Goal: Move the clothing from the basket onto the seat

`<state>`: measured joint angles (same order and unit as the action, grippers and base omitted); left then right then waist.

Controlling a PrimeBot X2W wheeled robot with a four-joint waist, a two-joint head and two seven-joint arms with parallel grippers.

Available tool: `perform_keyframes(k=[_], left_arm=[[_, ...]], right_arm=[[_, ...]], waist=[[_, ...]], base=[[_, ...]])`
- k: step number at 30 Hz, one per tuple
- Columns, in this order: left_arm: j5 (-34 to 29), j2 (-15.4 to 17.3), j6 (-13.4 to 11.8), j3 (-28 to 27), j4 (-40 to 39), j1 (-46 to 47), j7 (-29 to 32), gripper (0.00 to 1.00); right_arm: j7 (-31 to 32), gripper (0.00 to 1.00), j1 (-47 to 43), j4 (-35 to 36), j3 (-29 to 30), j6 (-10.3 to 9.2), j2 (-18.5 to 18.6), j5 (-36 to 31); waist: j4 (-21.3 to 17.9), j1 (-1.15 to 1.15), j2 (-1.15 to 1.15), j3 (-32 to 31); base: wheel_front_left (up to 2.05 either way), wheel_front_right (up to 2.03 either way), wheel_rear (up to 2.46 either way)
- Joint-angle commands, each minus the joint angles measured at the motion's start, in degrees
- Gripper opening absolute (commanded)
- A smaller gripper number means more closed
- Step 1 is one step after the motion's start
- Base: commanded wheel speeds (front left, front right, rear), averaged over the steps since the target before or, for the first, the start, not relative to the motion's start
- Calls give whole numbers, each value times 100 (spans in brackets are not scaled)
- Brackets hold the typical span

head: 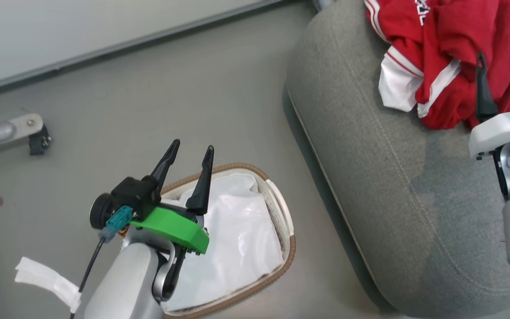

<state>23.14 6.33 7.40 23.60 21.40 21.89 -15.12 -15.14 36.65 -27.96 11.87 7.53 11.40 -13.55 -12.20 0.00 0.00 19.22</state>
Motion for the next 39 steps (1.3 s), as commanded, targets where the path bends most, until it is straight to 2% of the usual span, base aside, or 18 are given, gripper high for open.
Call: perform_keyframes(k=[1, 12, 18, 22, 28, 39], left_arm=[[36, -24, 15, -127, 0, -180, -4, 100], [-113, -139, 5, -1567, -161, -1139, -4, 100], [-181, -235, 9, -2060, -191, -1683, -4, 100], [-232, -294, 12, -2198, -178, -2002, -4, 100], [-357, -327, 13, -2125, -195, -2270, -4, 100], [-164, -342, 14, -2109, -217, -2410, -4, 100]], right_arm=[[0, 100, -158, 4, -44, -8, -28, 26], [0, 100, -619, -55, -455, -8, -515, 363], [0, 100, -1078, 28, -741, -8, -769, 589], [0, 100, -1450, 170, -842, -8, -836, 752], [0, 100, -2036, 446, -1134, -8, -835, 1398], [0, 100, -2868, 703, -1144, -8, -839, 1952]], waist=[[224, 0, 0, -592], [819, 0, 0, -1399], [1083, 0, 0, -1626], [1234, 0, 0, -1748], [1430, 0, 0, -1839], [1497, 0, 0, -1939]], base=[[0, 0, 0], [0, 0, 0], [0, 0, 0], [0, 0, 0], [0, 0, 0], [0, 0, 0]])
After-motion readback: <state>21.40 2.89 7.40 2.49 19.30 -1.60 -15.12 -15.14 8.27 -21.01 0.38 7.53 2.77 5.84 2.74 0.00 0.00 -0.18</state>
